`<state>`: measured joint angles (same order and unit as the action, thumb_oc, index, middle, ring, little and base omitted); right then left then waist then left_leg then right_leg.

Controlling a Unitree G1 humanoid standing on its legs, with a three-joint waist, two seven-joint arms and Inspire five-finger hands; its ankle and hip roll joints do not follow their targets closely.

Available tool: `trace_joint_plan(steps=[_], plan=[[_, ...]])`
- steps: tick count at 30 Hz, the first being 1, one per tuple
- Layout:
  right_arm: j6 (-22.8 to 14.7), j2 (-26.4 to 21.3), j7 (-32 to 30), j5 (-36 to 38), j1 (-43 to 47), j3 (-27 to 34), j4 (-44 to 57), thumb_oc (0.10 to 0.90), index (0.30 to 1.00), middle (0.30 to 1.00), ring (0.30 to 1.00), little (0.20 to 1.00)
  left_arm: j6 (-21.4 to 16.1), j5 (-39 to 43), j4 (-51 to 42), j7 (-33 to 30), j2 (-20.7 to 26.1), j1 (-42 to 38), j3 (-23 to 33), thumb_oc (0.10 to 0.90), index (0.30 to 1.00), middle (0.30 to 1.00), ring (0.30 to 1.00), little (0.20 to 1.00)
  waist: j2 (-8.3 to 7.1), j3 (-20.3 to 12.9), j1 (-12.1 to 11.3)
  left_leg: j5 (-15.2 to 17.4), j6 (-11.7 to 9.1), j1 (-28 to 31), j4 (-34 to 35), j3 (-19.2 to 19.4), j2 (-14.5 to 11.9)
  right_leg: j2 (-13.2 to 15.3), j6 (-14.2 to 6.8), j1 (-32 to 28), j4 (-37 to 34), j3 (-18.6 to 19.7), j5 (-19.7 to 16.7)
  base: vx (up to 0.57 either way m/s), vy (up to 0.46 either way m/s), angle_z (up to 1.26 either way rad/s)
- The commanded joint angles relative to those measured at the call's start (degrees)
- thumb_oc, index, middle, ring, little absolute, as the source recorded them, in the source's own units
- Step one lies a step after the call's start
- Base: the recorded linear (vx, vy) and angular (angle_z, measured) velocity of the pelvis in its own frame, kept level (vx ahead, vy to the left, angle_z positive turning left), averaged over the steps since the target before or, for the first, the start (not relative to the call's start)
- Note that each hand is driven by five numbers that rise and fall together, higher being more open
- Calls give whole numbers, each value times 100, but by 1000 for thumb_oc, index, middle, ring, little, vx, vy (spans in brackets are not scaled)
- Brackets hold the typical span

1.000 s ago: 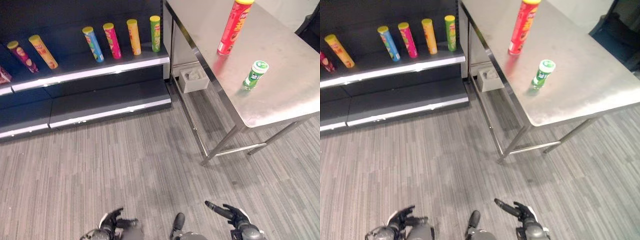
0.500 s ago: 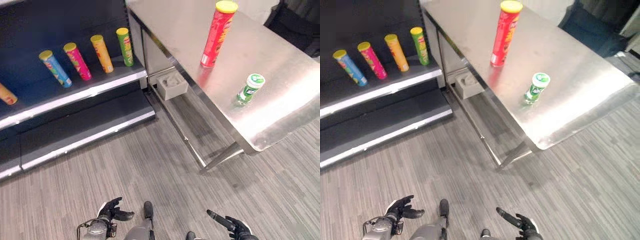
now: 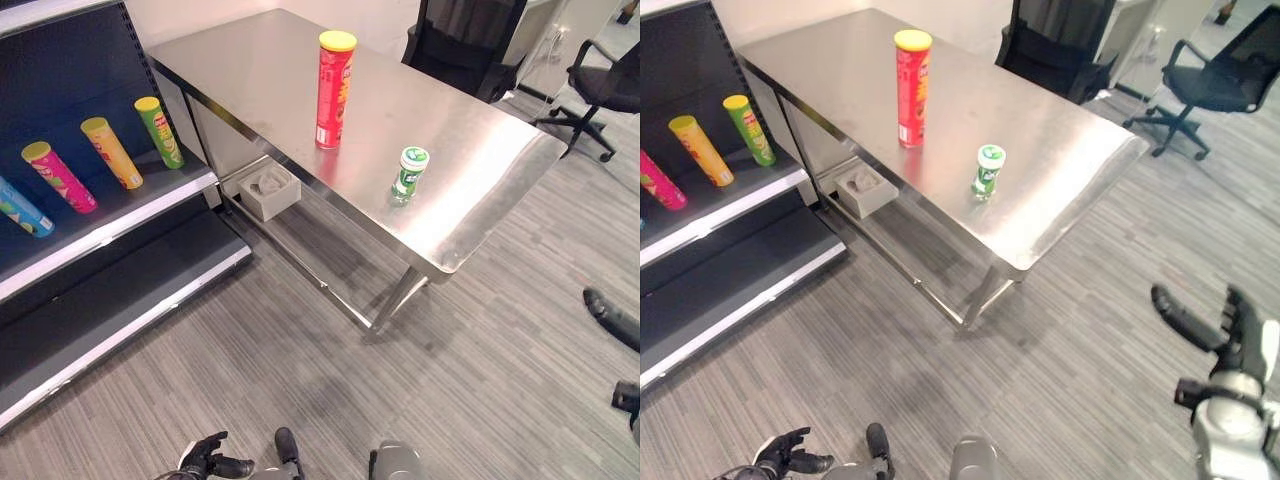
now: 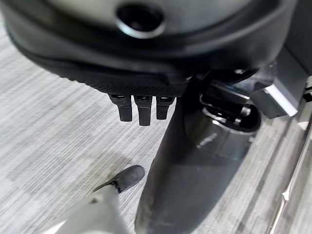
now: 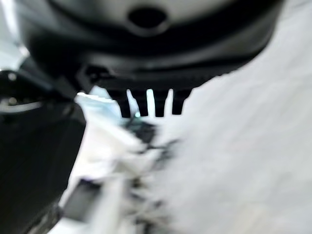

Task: Put the goods on the table back onto the shelves and tidy them up.

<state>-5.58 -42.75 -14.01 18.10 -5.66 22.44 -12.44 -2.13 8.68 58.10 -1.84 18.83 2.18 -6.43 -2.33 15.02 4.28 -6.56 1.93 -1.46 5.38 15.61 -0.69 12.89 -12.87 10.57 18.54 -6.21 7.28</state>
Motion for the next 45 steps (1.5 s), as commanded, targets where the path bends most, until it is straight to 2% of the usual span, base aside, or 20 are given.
trace_joint_plan(steps=[1,5,6,8,12,16,23,30,38,45], plan=[[-642,-480,293,178,618,273,66,800,900,900,900,900,-206,-293,-258,173,96,-88,-59,800,900,900,900,900,49,-131,-187,937,-404,858,-52,-389,-157,-104,4,-326,-1843,88,-1350,218,-219,47],[-764,-502,505,516,648,328,300,800,900,900,900,900,-220,-345,-216,236,101,-38,-94,800,900,900,900,900,-9,-299,-205,913,-491,896,-58,-435,-240,-148,21,-553,-2082,14,-1507,158,-167,92],[-875,-618,693,810,704,344,473,800,900,900,900,900,-258,-317,-272,307,112,29,-113,800,900,900,900,900,-28,-413,-258,887,-593,888,-89,-494,-377,-196,40,-753,-2243,-165,-1526,138,-202,81],[-894,-693,824,919,742,286,590,800,900,900,900,900,-255,-344,-295,349,97,71,-137,800,900,900,900,900,-10,-516,-279,862,-686,887,-108,-604,-525,-279,89,-935,-2339,-346,-1442,151,-219,66],[-830,-883,750,561,1095,-205,706,800,900,900,900,900,-245,-297,-360,340,13,75,-254,800,900,900,900,900,37,-582,-385,790,-860,891,-154,-702,-758,-422,197,-1178,-2354,-593,-1243,96,-146,46],[-758,-994,575,39,1232,-389,592,800,900,900,900,900,-250,-276,-399,320,-37,139,-278,800,900,900,900,900,85,-619,-470,738,-917,941,-92,-746,-838,-460,245,-1321,-2354,-749,-1134,66,-64,8],[-553,-1363,140,-1006,1429,-612,214,800,900,900,900,900,-253,-377,-450,255,2,309,-281,800,900,900,900,900,142,-593,-572,671,-960,843,-38,-849,-861,-456,246,-1332,-2354,-922,-1098,44,-26,22],[-417,-1638,7,-1422,1454,-691,-69,800,900,900,900,900,-272,-432,-526,222,39,336,-343,800,900,900,900,900,140,-514,-577,631,-960,655,-38,-941,-822,-415,218,-1244,-2354,-998,-1129,-6,0,8],[-360,-1509,-49,-1448,1263,-524,-218,800,900,900,900,900,-265,-426,-640,220,90,383,-323,800,900,900,900,900,155,-453,-580,632,-928,536,-38,-1004,-760,-334,188,-1174,-2354,-1031,-1165,2,3,1],[-344,-1234,-162,-1568,1498,-784,-272,800,900,900,900,900,-275,-416,-617,179,148,413,-236,800,900,900,900,900,159,-443,-644,675,-885,549,-38,-992,-715,-313,173,-1133,-2354,-962,-1177,4,4,0]])
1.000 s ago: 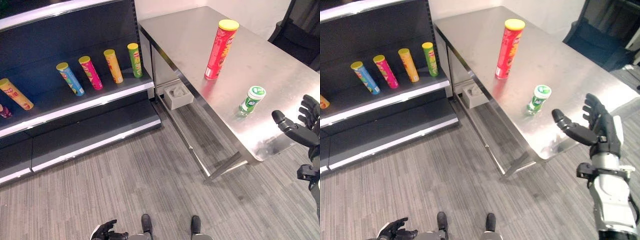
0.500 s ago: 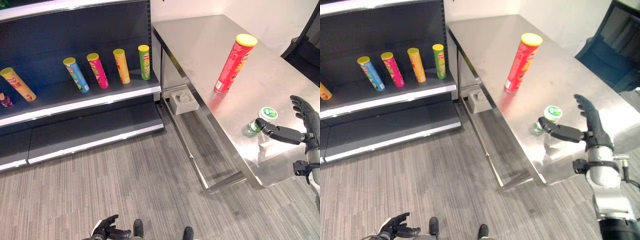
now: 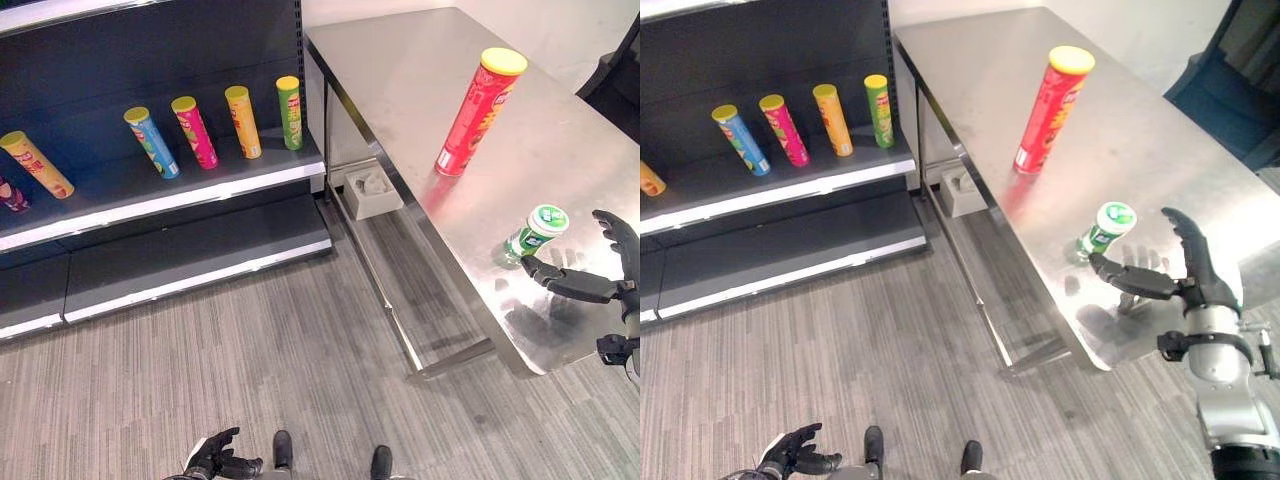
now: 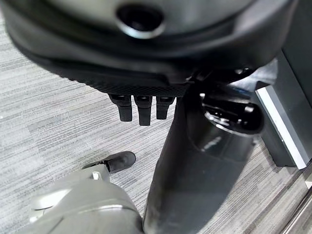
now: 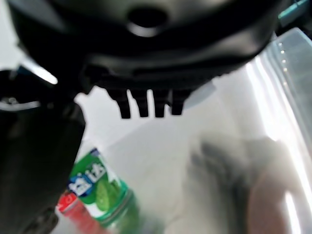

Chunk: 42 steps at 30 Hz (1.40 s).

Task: Put the goods on the table back onto the shelves and tidy them up.

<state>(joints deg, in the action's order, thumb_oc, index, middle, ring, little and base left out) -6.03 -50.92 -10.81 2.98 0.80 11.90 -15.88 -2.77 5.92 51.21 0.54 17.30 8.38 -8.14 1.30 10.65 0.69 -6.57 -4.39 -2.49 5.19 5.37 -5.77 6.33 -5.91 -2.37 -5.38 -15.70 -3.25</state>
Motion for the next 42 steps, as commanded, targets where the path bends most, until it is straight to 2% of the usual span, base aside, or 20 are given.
trace_joint_plan(steps=[1,7,8,9,21,38,42], plan=[[-272,-404,-521,-179,953,157,52,800,900,900,900,900,-215,-116,49,-66,309,-182,-24,800,900,900,900,900,-198,-5,-312,683,-240,662,-19,32,-193,350,-523,157,38,10,-124,21,13,-4],[-198,-287,-734,-311,1308,-74,-83,800,900,900,900,900,-209,-42,-82,-99,323,-137,-23,800,900,900,900,900,-173,-11,-392,693,-228,688,-19,-6,-172,364,-512,100,38,-26,-94,6,-1,0],[-176,-284,-749,-351,1356,-123,-103,453,380,380,380,380,-209,-44,-100,-103,330,-130,-31,800,900,900,900,900,-170,-11,-413,694,-228,690,-19,-20,-171,365,-512,93,38,-43,-91,17,-16,5],[-160,-298,-782,-395,1382,-141,-110,400,300,300,300,300,-203,-57,-95,-112,329,-125,-34,800,900,900,900,900,-169,-10,-424,693,-228,690,-19,-28,-173,364,-513,85,38,-47,-85,17,-11,5],[-148,-350,-810,-359,1417,-103,-34,400,300,300,300,300,-173,-91,22,-146,344,-75,58,800,900,900,900,900,-201,7,-469,688,-234,676,-19,-44,-189,359,-521,86,38,-78,-72,1,-1,1],[-347,-541,-618,156,978,724,549,400,300,300,300,300,-146,-88,78,-95,358,-73,269,800,900,900,900,900,-273,-95,-381,770,-257,810,-19,10,-219,338,-524,-26,38,-87,-8,0,0,0],[-495,-796,-499,555,1156,842,787,400,300,300,300,300,-147,-87,67,-54,392,-89,268,800,900,900,900,900,-309,-159,-382,775,-295,858,-19,21,-253,310,-506,-82,38,-112,31,-3,-28,0]])
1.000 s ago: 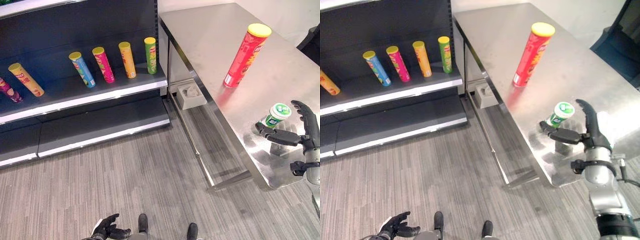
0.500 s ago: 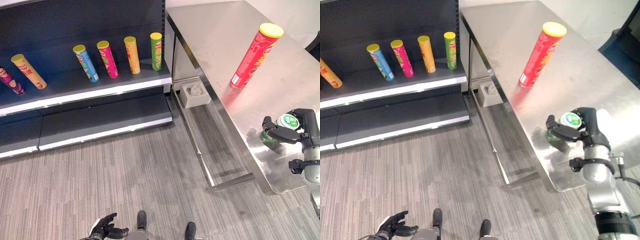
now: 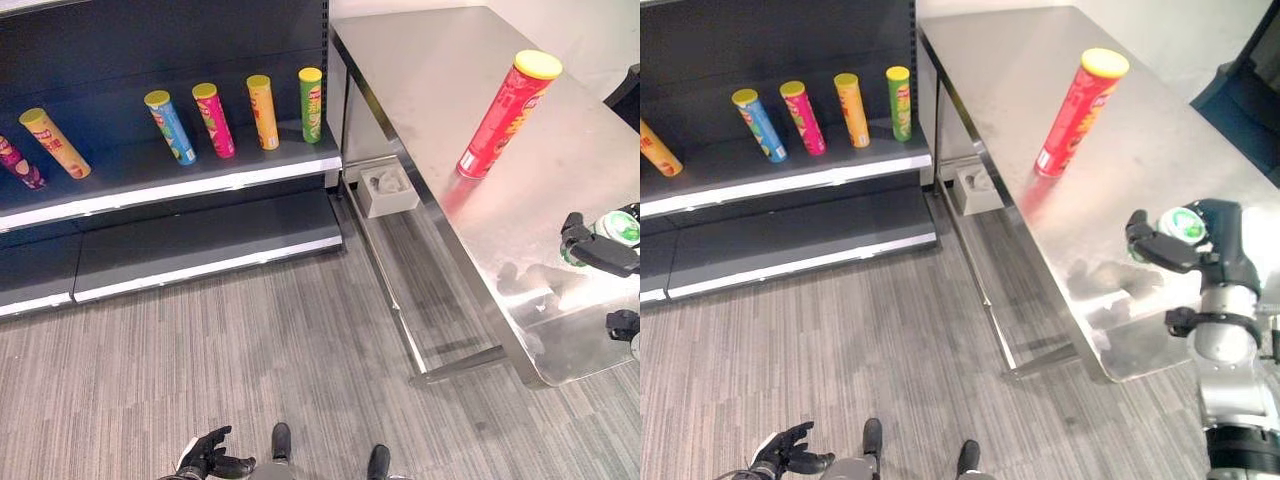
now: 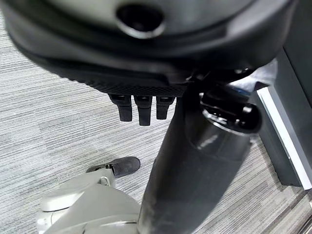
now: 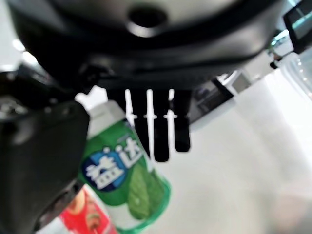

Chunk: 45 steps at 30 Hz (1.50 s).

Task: Put the goods on the table back onto the shelves and tidy them up.

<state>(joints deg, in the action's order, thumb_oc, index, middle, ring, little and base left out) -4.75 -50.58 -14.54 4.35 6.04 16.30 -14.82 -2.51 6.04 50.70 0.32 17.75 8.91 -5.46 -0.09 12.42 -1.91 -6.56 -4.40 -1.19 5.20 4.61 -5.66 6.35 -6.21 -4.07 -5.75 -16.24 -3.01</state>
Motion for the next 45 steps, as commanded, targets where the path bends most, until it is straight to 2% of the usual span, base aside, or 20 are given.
trace_joint_plan(steps=[1,8,19,26,30,33,35,37,38,41,42,43,45], plan=[[-674,-902,-83,526,711,384,737,400,300,300,300,300,-175,-95,121,-22,359,-143,-8,800,900,900,900,900,-180,-355,-124,774,-305,739,-20,98,-276,300,-470,69,75,-58,20,-2,-40,1],[-864,-1246,301,1065,1005,248,971,400,300,300,300,300,-203,-34,76,103,386,-122,-23,800,900,900,900,900,-228,-482,-176,722,-385,823,-20,104,-407,198,-397,-46,75,-94,129,-4,-58,2],[-1103,-1450,743,1569,1457,-128,1482,400,300,300,300,300,-246,-12,21,203,375,-48,-19,800,900,900,900,900,-248,-524,-298,589,-536,925,-110,92,-678,-41,-249,-212,75,-165,302,4,-81,1],[-1195,-1565,962,1810,1599,-223,1775,400,300,300,300,300,-268,-4,-63,217,409,-33,-5,800,900,900,900,900,-281,-481,-330,618,-587,805,-496,-78,-801,-190,-121,-343,75,-205,407,5,-82,7],[-1254,-1671,1104,1956,1851,-424,1979,400,300,300,300,300,-296,31,-151,206,430,-15,-4,800,900,900,900,900,-341,-411,-432,618,-622,673,-993,-218,-865,-309,-16,-464,75,-232,475,8,-82,9],[-1267,-1892,1116,1954,2163,-649,1980,400,300,300,300,300,-324,84,-283,174,500,-97,-44,800,900,900,900,900,-441,-221,-471,600,-648,277,-1580,-332,-743,-278,12,-503,75,-343,474,-53,-33,17],[-1270,-1997,1058,1951,2330,-771,1925,400,300,300,300,300,-332,138,-296,151,511,-137,-66,800,900,900,900,900,-466,-151,-476,616,-653,126,-1611,-369,-769,-240,-22,-493,75,-424,463,-41,53,30],[-1260,-2082,994,1960,2513,-893,1872,400,300,300,300,300,-331,214,-332,140,561,-161,-80,800,900,900,900,900,-505,-154,-464,566,-668,116,-1202,-311,-968,-184,-93,-437,75,-495,416,1,138,19],[-1250,-2102,966,1953,2566,-954,1858,400,300,300,300,300,-333,236,-351,139,574,-169,-87,800,900,900,900,900,-511,-169,-454,440,-679,94,-915,-285,-1080,-147,-125,-375,75,-511,392,0,230,17],[-1235,-2260,834,1821,2539,-899,1865,400,300,300,300,300,-368,183,-318,103,675,-269,-120,800,900,900,900,900,-512,-240,-332,-211,-735,-179,-116,-17,-1505,74,-308,-200,75,-579,388,20,287,14],[-1222,-2297,760,1748,2491,-854,1859,400,300,300,300,300,-372,150,-303,89,698,-293,-131,800,900,900,900,900,-508,-239,-320,-262,-736,-313,-65,59,-1592,136,-346,-205,75,-582,415,141,400,41],[-1144,-2265,727,1611,2338,-748,1925,400,300,300,300,300,-371,127,-292,67,729,-280,-146,800,900,900,900,900,-406,-302,-383,-186,-778,-384,-20,-88,-1579,224,-420,-225,75,-520,441,167,430,37],[-1085,-2207,698,1482,2193,-597,1987,400,300,300,300,300,-376,75,-273,71,690,-288,-190,800,900,900,900,900,-255,-433,-346,-91,-821,-379,-20,-287,-1349,471,-536,-210,75,-499,303,164,472,2]])
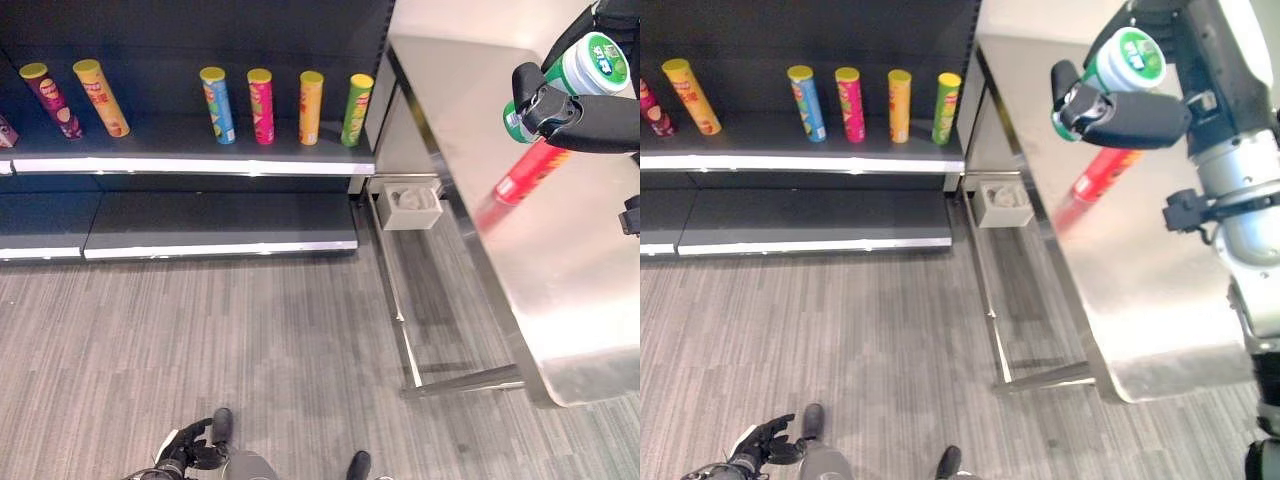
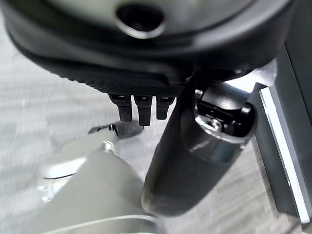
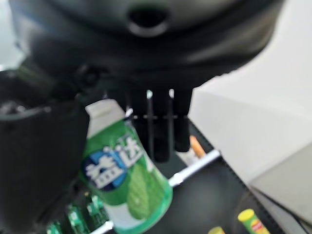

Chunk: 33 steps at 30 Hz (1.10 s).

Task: Put the goods on the table back onto the shelves and tidy them up.

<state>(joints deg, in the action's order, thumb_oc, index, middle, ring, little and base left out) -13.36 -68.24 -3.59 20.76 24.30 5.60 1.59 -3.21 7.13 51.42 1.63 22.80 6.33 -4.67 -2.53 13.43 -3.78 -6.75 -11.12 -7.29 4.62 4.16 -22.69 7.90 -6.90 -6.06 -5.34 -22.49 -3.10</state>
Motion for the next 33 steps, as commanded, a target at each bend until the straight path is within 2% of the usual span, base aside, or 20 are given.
trace_joint_plan(steps=[1,3,4,5,6,8,11,12,13,14,15,17,19,23,25,27,28,29,30,33], plan=[[-184,-423,-410,-222,300,539,370,400,300,300,300,300,-306,-60,-338,-44,191,-32,-302,800,900,900,900,900,9,-589,-138,-44,-118,242,34,-239,508,468,-524,-32,34,147,237,101,318,-27],[-151,-392,-429,-297,256,586,363,400,300,300,300,300,-319,-122,-304,-20,226,-61,-349,800,900,900,900,900,-3,-619,-144,44,-58,253,0,-201,680,662,-596,-58,34,161,132,133,377,18],[-74,-235,-477,-423,220,611,384,400,300,300,300,300,-313,-256,-320,23,310,-49,-400,800,900,900,900,900,-58,-628,-161,233,109,353,-54,-91,993,1010,-682,-38,77,242,-146,160,713,29],[-63,-181,-555,-629,336,472,385,400,300,300,300,300,-346,-339,-344,5,423,-35,-412,800,900,900,900,900,-118,-599,-215,374,266,415,-72,86,1272,1358,-806,149,201,255,-647,90,715,-9],[-32,-152,-604,-693,546,261,357,400,300,300,300,300,-337,-346,-337,-15,467,-4,-371,800,900,900,900,900,-120,-600,-289,420,360,447,-77,271,1380,1536,-810,297,288,143,-801,-11,543,-36],[-16,-115,-649,-753,791,-5,284,400,300,300,300,300,-303,-324,-392,-24,554,12,-248,800,900,900,900,900,-76,-574,-362,474,458,516,-26,513,1490,1607,-743,439,543,-157,-740,-30,371,-83],[8,-150,-657,-724,976,-142,223,400,300,300,300,300,-263,-227,-441,-41,617,60,-60,800,900,900,900,900,-41,-505,-359,502,584,566,38,600,1671,1077,-532,614,949,-58,-299,-7,283,-36],[12,-211,-702,-745,1069,-224,150,400,300,300,300,300,-246,-187,-419,-44,598,99,17,800,900,900,900,900,-67,-485,-381,513,637,562,38,582,1819,551,-394,703,958,-15,36,-4,187,4],[10,-212,-702,-744,1084,-238,143,400,300,300,300,300,-245,-187,-420,-44,595,101,20,800,900,900,900,900,-62,-485,-379,517,631,564,38,582,1811,544,-388,703,964,-15,46,3,140,-1],[4,-240,-713,-744,1113,-274,129,400,300,300,300,300,-235,-172,-401,-54,584,111,46,800,900,900,900,900,-86,-464,-391,506,647,566,38,561,1875,303,-319,745,946,25,151,11,65,0],[-4,-397,-741,-758,1236,-396,59,400,300,300,300,300,-215,-118,-410,-55,545,89,65,800,900,900,900,900,-133,-376,-354,482,641,581,38,472,1994,-156,-212,902,839,318,286,32,91,7],[-4,-571,-785,-754,1396,-517,-59,400,300,300,300,300,-217,-49,-372,-41,445,80,52,800,900,900,900,900,-164,-311,-313,510,658,643,38,353,2091,-427,-126,969,649,689,296,67,42,34],[-22,-701,-857,-660,1779,-756,-258,400,300,300,300,300,-226,-15,-269,-64,312,130,-21,800,900,900,900,900,-258,-384,-359,504,690,638,38,258,2186,-496,-100,751,214,795,89,74,-33,35],[-22,-732,-866,-613,2065,-1105,-444,400,300,300,300,300,-192,14,-256,-54,202,224,-15,800,900,900,900,900,-254,-406,-349,537,699,781,38,161,2169,-590,-88,560,64,847,80,95,-65,19],[-21,-818,-865,-584,2175,-1162,-529,400,300,300,300,300,-178,26,-282,-50,220,202,-52,800,900,900,900,900,-315,-254,-361,761,679,672,-594,61,2176,-567,-23,459,88,859,111,45,-96,22],[-36,-958,-881,-518,2287,-1184,-539,400,300,300,300,300,-173,113,-356,-69,203,150,-106,800,900,900,900,900,-342,-42,-412,925,546,136,-1523,-132,2171,-516,28,285,49,750,175,3,-57,56],[-17,-1014,-897,-490,2314,-1179,-554,400,300,300,300,300,-165,145,-367,-63,200,147,-130,800,900,900,900,900,-339,-31,-430,849,523,10,-1479,-146,2097,-502,13,232,34,721,217,188,80,75],[-21,-1086,-942,-437,2374,-1179,-598,400,300,300,300,300,-144,50,-363,-6,264,152,-260,800,900,900,900,900,-363,-113,-495,418,511,-320,-950,-294,1778,-498,-28,179,34,710,392,201,89,52],[-26,-1092,-942,-433,2377,-1184,-607,400,300,300,300,300,-146,50,-358,-6,264,148,-267,800,900,900,900,900,-370,-138,-492,375,501,-316,-884,-298,1781,-497,-21,203,34,705,397,245,105,33],[-23,-1180,-1079,-438,2571,-1304,-814,400,300,300,300,300,-130,6,-353,-9,395,106,-383,800,900,900,900,900,-351,-210,-640,-65,363,-803,4,-446,1477,-506,-28,-30,34,790,836,252,121,-3]])
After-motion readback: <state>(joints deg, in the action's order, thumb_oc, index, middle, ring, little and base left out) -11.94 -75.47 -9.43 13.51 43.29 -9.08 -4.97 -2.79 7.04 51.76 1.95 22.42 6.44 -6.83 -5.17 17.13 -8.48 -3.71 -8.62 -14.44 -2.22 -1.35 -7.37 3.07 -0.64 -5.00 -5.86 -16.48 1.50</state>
